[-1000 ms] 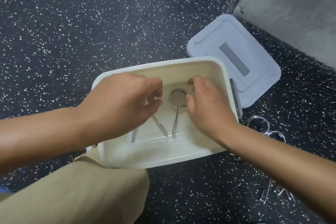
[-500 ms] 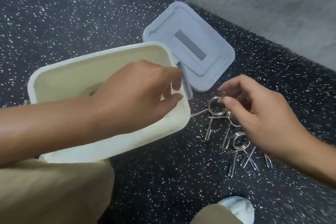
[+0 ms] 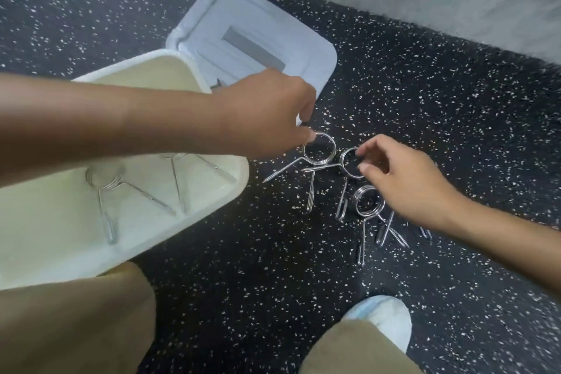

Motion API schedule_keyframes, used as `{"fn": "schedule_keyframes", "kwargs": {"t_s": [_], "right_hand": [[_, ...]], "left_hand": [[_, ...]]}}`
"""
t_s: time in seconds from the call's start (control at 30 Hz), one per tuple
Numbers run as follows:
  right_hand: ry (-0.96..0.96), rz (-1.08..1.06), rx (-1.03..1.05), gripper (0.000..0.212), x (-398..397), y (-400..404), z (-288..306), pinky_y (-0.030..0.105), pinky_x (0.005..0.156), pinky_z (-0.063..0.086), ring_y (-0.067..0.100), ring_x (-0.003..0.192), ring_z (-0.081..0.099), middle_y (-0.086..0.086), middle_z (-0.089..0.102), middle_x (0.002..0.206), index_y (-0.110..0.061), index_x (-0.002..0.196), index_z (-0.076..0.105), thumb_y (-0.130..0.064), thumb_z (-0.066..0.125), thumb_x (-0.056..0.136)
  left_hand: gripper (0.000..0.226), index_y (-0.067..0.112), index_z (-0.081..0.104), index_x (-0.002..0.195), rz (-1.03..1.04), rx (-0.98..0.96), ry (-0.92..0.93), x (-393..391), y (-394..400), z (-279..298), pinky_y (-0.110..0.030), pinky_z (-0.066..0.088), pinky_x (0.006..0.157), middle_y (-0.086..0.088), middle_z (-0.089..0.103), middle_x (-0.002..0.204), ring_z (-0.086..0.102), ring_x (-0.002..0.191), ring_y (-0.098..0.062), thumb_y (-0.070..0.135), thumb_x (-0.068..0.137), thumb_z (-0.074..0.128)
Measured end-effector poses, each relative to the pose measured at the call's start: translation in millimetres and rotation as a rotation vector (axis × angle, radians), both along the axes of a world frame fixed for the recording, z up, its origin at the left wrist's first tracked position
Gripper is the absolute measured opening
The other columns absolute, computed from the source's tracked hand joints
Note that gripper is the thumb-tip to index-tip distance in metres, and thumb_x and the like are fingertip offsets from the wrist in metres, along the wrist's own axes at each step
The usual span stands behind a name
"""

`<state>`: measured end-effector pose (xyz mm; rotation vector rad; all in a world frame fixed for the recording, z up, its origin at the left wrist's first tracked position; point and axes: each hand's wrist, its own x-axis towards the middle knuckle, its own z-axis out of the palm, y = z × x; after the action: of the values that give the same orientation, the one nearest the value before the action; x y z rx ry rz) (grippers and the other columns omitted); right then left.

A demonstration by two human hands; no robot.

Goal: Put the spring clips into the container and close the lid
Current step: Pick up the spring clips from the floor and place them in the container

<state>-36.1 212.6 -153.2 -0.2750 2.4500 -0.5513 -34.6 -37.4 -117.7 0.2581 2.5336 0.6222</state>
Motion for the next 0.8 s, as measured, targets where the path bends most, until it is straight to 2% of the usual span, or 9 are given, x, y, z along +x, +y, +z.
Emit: {"fn": "schedule_keyframes", "kwargs": {"t_s": [0.1,0.17,0.2,0.33,0.43,0.53,0.6,0.7,0.8], "right_hand": [[-0.038,0.119,0.054,0.021,0,6,-19,0.025,0.077,0.050,0.008,0.091,0.062,-0.008,0.066,0.108,-0.029,0.118,0.058,-0.021,0.056,0.099],[-0.048,0.170,0.093,0.026,-1,6,-31,0.038,0.094,0.050,0.015,0.107,0.059,-0.004,0.064,0.119,-0.026,0.124,0.057,-0.022,0.056,0.098],[-0.045,0.182,0.108,0.029,-1,6,-36,0.041,0.097,0.050,0.017,0.111,0.058,-0.001,0.063,0.122,-0.023,0.127,0.057,-0.022,0.056,0.098],[0.031,0.231,0.173,0.029,-7,0,-49,0.043,0.087,0.053,0.024,0.102,0.060,0.004,0.062,0.120,-0.018,0.124,0.054,-0.026,0.059,0.096],[0.079,0.272,0.195,0.025,-7,-6,-58,0.040,0.077,0.053,0.027,0.096,0.060,0.004,0.063,0.111,-0.018,0.115,0.054,-0.031,0.062,0.094],[0.133,0.333,0.238,0.028,-5,-9,-67,0.035,0.069,0.045,0.030,0.097,0.060,0.006,0.060,0.106,-0.016,0.114,0.053,-0.032,0.062,0.094],[0.157,0.344,0.242,0.024,-6,-8,-69,0.034,0.067,0.042,0.032,0.096,0.060,0.007,0.059,0.105,-0.015,0.114,0.054,-0.028,0.060,0.095],[0.192,0.393,0.228,0.020,-8,-5,-69,0.036,0.065,0.047,0.032,0.092,0.060,0.008,0.060,0.102,-0.014,0.113,0.055,-0.021,0.057,0.094],[0.204,0.396,0.163,0.018,-3,0,-63,0.034,0.065,0.044,0.031,0.087,0.059,0.008,0.061,0.099,-0.014,0.111,0.057,-0.016,0.057,0.093]], "left_hand": [[0.039,0.009,0.067,0.112,-0.127,-0.136,-0.061,-16,13,-20,-0.044,0.058,0.080,-0.011,0.074,0.096,0.069,0.091,-0.033,0.044,0.095,0.059],[0.038,0.009,0.065,0.113,-0.176,-0.197,-0.091,-23,23,-34,-0.044,0.058,0.077,-0.013,0.070,0.099,0.067,0.089,-0.035,0.042,0.096,0.058],[0.036,0.008,0.064,0.114,-0.193,-0.217,-0.102,-26,29,-42,-0.042,0.056,0.074,-0.015,0.069,0.102,0.066,0.088,-0.035,0.039,0.097,0.058],[0.035,0.005,0.060,0.118,-0.216,-0.294,-0.135,-33,46,-67,-0.036,0.044,0.060,-0.012,0.062,0.098,0.060,0.081,-0.032,0.035,0.101,0.055],[0.035,0.005,0.060,0.119,-0.201,-0.319,-0.158,-34,51,-82,-0.035,0.043,0.061,-0.013,0.059,0.097,0.059,0.081,-0.032,0.034,0.100,0.055],[0.032,0.005,0.058,0.115,-0.165,-0.276,-0.171,-35,53,-92,-0.037,0.046,0.063,-0.014,0.061,0.098,0.060,0.083,-0.033,0.032,0.100,0.055],[0.029,0.006,0.057,0.114,-0.155,-0.272,-0.160,-37,53,-96,-0.038,0.046,0.064,-0.012,0.058,0.095,0.059,0.082,-0.032,0.031,0.100,0.055],[0.018,0.011,0.054,0.108,-0.142,-0.273,-0.139,-38,54,-101,-0.038,0.043,0.063,-0.009,0.053,0.092,0.056,0.082,-0.030,0.027,0.099,0.054],[0.007,0.011,0.053,0.099,-0.075,-0.234,-0.141,-36,57,-102,-0.037,0.044,0.061,-0.011,0.059,0.094,0.058,0.082,-0.031,0.015,0.094,0.054]]}}
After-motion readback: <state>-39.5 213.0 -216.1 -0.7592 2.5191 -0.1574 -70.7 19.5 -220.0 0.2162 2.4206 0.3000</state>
